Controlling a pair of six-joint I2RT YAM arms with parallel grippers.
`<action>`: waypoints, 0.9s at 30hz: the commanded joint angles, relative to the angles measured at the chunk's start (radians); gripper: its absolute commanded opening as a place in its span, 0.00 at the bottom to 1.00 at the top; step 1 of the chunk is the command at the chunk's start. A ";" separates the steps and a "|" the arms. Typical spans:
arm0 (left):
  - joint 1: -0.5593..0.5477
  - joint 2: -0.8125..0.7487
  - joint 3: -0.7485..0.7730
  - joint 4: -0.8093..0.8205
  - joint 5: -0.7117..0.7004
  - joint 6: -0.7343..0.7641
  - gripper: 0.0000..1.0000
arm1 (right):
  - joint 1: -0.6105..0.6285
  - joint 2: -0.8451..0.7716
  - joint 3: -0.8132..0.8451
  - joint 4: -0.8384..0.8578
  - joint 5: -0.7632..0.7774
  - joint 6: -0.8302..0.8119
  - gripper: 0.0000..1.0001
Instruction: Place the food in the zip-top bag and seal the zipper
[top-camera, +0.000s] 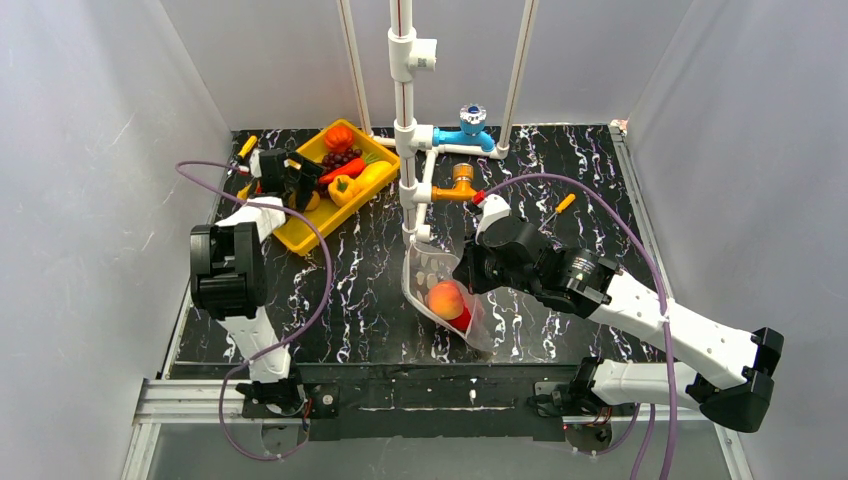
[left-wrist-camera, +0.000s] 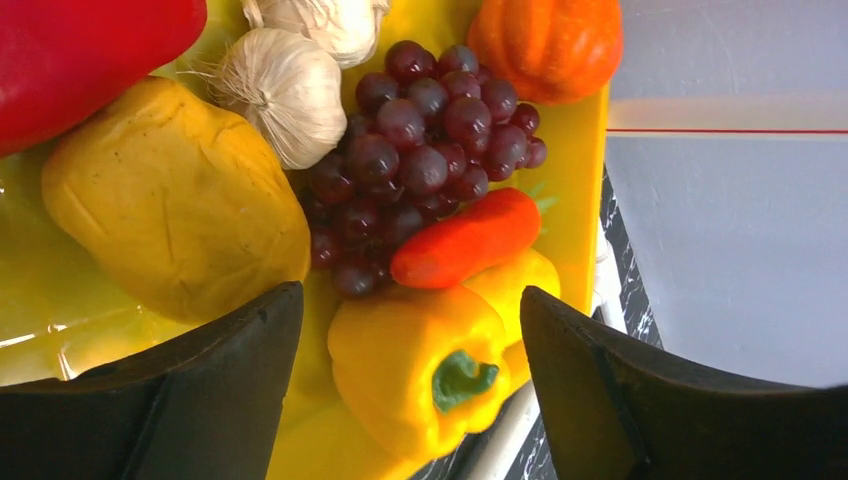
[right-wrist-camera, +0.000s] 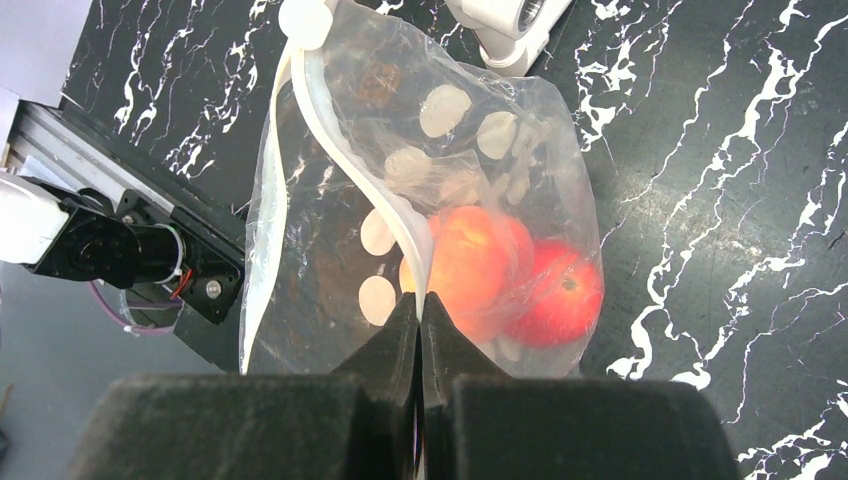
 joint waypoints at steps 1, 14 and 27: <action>0.007 0.041 0.040 0.097 0.014 -0.040 0.70 | -0.009 0.000 0.000 0.023 0.010 -0.018 0.01; 0.010 0.153 0.051 0.213 0.076 -0.086 0.41 | -0.024 0.012 0.016 0.013 0.005 -0.028 0.01; 0.038 0.006 0.059 0.131 0.105 0.064 0.00 | -0.025 0.010 0.023 0.004 0.002 -0.020 0.01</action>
